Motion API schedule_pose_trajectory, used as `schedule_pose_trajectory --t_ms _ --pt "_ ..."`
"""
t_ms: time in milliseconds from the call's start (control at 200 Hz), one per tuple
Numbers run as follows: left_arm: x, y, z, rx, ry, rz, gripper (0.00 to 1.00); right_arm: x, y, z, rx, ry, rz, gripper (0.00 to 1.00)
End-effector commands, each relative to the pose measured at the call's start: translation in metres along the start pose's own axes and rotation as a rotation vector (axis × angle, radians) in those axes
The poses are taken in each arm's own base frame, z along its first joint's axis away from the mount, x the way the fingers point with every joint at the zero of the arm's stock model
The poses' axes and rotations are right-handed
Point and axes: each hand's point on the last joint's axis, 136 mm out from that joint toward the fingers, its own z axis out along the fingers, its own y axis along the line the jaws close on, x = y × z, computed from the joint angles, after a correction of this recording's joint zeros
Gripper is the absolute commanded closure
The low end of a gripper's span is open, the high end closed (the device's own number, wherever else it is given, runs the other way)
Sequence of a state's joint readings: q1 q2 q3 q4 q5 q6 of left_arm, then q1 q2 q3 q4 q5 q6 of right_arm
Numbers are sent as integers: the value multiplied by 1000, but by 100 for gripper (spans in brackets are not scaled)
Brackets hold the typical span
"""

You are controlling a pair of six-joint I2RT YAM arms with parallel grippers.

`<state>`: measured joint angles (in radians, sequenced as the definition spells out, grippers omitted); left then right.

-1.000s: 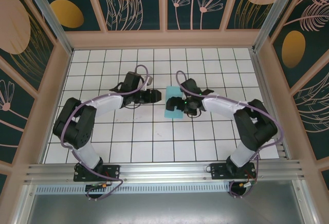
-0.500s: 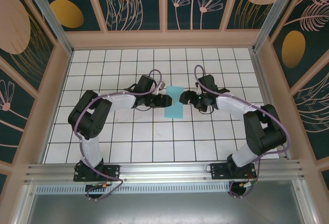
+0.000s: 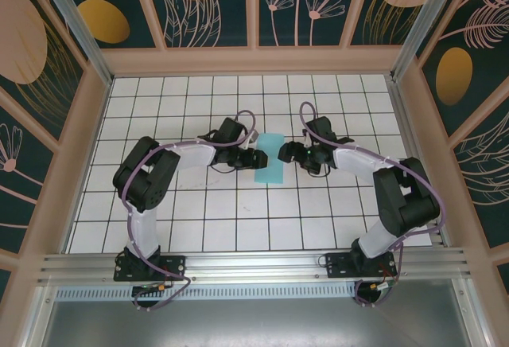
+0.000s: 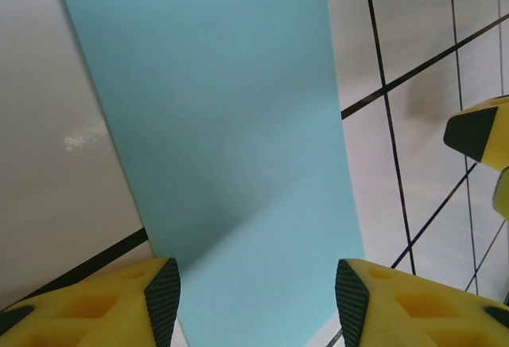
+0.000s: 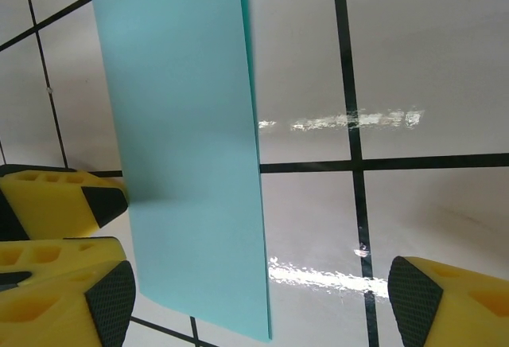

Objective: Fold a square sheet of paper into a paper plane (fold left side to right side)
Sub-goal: Fold the triangle a second time at the center of the table.

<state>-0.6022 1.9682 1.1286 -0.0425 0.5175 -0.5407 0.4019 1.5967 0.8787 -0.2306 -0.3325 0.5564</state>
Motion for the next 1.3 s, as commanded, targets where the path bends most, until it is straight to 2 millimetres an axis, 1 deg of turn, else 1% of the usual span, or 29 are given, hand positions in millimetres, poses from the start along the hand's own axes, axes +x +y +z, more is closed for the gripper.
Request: schedule_pose_trajectory --t_ms 0,95,230,475,596,676,846,941,1086,1296 --pt "13 15 9 -80 50 5 43 -8 10 1 -86 3 8 14" --pt "14 19 8 -107 50 2 43 -14 16 2 -149 1 37 15" --pt "16 22 9 -126 55 2 43 -32 20 7 -214 -14 61 21" --pt "17 24 11 -134 59 1 44 -68 26 32 -227 -27 55 24" --pt "17 23 11 -131 58 2 44 -79 29 45 -231 -17 48 26" --pt "16 22 11 -130 57 4 44 -85 29 51 -229 -18 49 27" --pt "16 22 11 -128 55 4 44 -88 31 60 -246 -6 45 28" --pt "15 21 11 -126 54 5 44 -86 34 64 -262 8 38 31" --pt "16 21 11 -126 55 4 44 -82 35 68 -271 23 35 38" --pt "17 23 12 -129 56 1 44 -77 38 67 -278 37 26 44"
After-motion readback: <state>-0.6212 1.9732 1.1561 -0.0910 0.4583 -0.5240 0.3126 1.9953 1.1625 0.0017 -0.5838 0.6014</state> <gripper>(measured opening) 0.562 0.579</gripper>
